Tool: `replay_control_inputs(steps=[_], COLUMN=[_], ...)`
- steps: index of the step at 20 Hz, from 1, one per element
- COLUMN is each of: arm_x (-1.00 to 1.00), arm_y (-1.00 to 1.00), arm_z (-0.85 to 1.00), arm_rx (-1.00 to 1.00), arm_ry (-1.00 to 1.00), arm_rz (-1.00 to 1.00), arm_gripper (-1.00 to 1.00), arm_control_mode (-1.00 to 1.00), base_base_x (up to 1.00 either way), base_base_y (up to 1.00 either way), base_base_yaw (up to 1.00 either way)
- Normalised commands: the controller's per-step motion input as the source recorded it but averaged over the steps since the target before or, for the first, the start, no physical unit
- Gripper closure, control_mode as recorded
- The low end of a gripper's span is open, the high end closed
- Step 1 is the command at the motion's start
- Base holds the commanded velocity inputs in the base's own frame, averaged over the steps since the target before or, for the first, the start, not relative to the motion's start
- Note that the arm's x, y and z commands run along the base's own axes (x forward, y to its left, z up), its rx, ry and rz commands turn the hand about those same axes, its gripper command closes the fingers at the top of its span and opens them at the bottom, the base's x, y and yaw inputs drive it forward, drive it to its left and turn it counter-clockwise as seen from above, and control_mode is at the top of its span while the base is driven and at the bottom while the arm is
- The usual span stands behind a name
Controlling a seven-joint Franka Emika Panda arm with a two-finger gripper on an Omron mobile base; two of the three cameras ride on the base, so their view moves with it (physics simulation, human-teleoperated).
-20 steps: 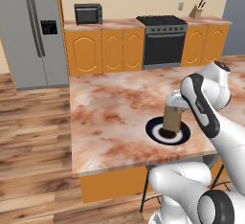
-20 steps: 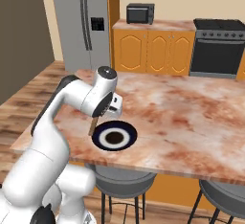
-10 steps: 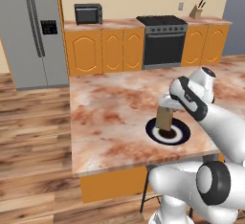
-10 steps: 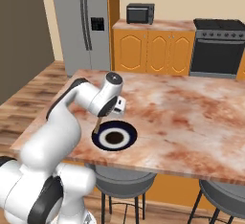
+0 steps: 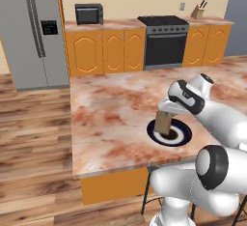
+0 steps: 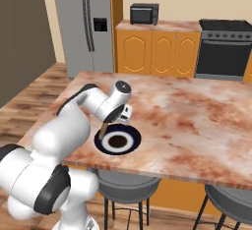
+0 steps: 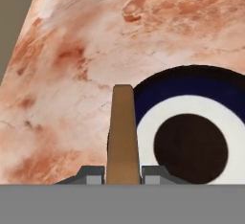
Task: Start the toaster. Once the lever pops up, take the bread to the plate on the dining counter.
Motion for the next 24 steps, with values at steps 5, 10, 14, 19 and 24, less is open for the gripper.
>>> replay_control_inputs(steps=[5,10,14,19,24], arm_x=[0.05,0.11,0.07,0.01,0.0], arm_y=[0.0,0.0,0.0,0.0,0.0], arm_z=[-0.25,-0.16,-0.07,0.0,0.0], arm_rx=[0.0,0.0,0.0,0.0,0.0], arm_ry=[0.0,0.0,0.0,0.01,0.01], arm_rz=[0.0,0.0,0.0,0.0,0.0], arm_gripper=[1.0,1.0,1.0,1.0,1.0], arm_control_mode=[-1.0,-1.0,-1.0,-1.0,-1.0], base_base_x=[0.0,0.0,0.0,0.0,0.0], base_base_y=[0.0,0.0,0.0,0.0,0.0], base_base_yaw=[0.0,0.0,0.0,0.0,0.0])
